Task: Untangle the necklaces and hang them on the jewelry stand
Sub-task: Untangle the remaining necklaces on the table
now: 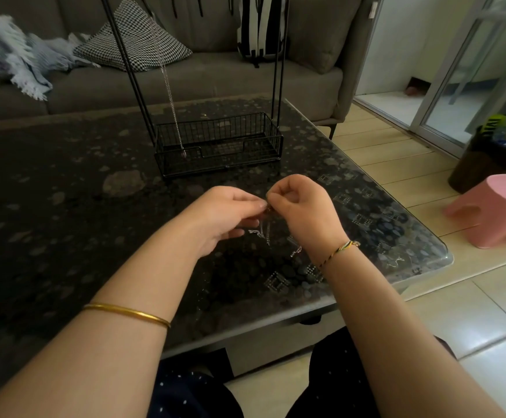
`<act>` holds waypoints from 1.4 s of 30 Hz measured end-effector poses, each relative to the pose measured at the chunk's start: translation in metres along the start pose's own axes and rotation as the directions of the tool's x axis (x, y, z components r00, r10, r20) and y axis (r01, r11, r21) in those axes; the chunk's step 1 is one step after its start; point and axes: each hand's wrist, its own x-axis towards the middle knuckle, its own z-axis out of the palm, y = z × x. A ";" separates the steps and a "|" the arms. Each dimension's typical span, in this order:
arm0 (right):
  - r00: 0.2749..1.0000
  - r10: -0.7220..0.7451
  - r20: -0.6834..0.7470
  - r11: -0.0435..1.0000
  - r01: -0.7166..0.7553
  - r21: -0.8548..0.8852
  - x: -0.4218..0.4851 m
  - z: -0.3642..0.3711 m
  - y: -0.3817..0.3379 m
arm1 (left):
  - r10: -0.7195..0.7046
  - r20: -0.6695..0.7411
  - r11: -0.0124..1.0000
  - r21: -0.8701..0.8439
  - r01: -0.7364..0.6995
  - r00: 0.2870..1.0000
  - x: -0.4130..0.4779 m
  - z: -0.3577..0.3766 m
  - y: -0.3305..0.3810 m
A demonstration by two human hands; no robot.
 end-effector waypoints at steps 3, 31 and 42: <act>1.000 -0.022 0.009 1.000 0.022 -0.015 -0.001 0.001 0.000 | -0.013 0.009 0.999 -0.046 0.013 1.000 0.000 -0.002 0.000; 0.999 -0.002 -0.039 0.999 0.003 0.033 -0.002 0.003 -0.005 | -0.022 -0.078 0.955 -0.298 -0.002 0.997 -0.006 0.000 0.009; 0.998 0.042 -0.046 0.999 -0.041 0.025 -0.003 -0.003 -0.006 | -0.020 -0.203 0.952 -0.304 -0.044 0.979 -0.002 -0.003 0.010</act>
